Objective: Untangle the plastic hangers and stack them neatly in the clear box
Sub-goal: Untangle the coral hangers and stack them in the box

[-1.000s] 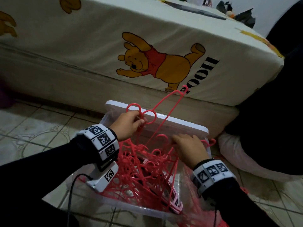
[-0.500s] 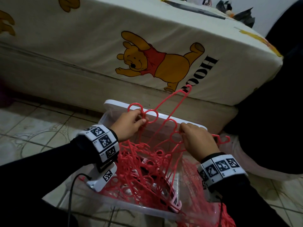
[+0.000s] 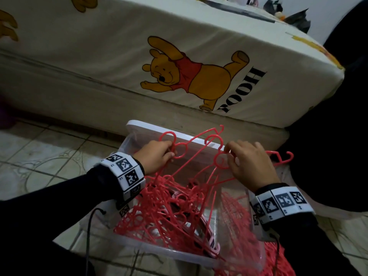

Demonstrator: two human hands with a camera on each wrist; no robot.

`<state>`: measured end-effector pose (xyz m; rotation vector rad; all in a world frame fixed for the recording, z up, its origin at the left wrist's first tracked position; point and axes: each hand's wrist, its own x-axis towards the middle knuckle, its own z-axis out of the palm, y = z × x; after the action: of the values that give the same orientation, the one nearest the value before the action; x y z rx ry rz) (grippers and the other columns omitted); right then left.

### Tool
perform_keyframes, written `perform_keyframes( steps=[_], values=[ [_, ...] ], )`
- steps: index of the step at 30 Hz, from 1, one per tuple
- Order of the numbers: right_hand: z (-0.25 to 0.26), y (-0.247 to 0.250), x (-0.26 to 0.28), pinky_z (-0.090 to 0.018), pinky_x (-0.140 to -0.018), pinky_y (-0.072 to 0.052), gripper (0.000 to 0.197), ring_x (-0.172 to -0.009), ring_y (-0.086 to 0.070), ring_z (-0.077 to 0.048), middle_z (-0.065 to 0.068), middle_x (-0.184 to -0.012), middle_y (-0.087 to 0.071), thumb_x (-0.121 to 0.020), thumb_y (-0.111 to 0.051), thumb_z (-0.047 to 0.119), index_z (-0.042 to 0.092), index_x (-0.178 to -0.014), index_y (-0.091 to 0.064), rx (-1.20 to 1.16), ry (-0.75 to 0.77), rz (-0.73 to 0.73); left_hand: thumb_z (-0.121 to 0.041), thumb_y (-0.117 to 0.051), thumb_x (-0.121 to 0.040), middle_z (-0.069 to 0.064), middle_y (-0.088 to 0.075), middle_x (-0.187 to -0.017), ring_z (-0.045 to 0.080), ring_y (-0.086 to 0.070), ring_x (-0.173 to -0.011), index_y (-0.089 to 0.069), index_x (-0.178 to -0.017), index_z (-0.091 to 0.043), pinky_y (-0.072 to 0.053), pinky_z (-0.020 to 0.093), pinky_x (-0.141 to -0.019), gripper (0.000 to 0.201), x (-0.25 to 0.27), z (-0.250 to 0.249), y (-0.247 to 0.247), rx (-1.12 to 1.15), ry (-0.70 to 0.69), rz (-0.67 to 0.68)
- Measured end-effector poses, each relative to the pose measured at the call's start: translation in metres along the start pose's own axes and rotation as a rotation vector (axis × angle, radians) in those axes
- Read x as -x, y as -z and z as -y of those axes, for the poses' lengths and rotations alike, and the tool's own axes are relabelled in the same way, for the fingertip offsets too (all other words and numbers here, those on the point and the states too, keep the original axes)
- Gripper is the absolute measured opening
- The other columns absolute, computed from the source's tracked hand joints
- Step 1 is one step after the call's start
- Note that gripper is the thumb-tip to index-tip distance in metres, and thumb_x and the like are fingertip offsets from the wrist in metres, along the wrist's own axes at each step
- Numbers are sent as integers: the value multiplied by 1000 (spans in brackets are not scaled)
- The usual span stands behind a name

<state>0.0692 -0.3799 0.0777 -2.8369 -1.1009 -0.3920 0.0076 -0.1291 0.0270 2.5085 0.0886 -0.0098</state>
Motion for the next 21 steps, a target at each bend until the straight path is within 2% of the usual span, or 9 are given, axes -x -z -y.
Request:
perform_keyframes(
  steps=[7, 11, 14, 17, 21],
  values=[
    [7, -8, -2, -31, -71, -20, 14, -93, -58, -25, -1, -97, -65, -89, -53, 17, 21, -102, -59, 30, 21, 107, -24, -50, -97, 7, -67, -108, 25, -60, -104, -60, -110, -10, -46, 36, -86, 22, 2, -6, -5, -106, -35, 113],
    [16, -9, -3, -33, -75, -29, 15, -96, -59, -23, 2, -100, -66, -89, -51, 16, 23, -100, -58, -76, -10, 124, -23, -49, -97, 0, -70, -100, 20, -63, -99, -61, -106, -11, -48, 35, -85, 20, 3, -8, -5, -110, -44, 126],
    [31, -19, 1, -35, -76, -33, 15, -93, -59, -26, 0, -97, -65, -88, -51, 18, 24, -100, -58, -28, 61, 201, -25, -47, -97, -5, -71, -97, 18, -64, -97, -61, -105, -16, -48, 34, -84, 19, 4, -8, -3, -140, -38, 130],
    [45, -32, 6, -34, -77, -32, 20, -94, -58, -23, 2, -97, -63, -88, -49, 19, 26, -106, -55, 0, 147, 294, -27, -45, -98, -4, -70, -101, 20, -63, -98, -59, -109, -18, -49, 37, -86, 21, 5, -10, -2, -159, -18, 146],
    [47, -31, 3, -35, -80, -33, 18, -97, -58, -21, 4, -100, -64, -88, -48, 17, 26, -103, -54, -84, 131, 278, -26, -43, -99, -1, -69, -102, 22, -63, -98, -57, -108, -16, -48, 36, -85, 19, 6, -10, -2, -144, 2, 185]
  ],
)
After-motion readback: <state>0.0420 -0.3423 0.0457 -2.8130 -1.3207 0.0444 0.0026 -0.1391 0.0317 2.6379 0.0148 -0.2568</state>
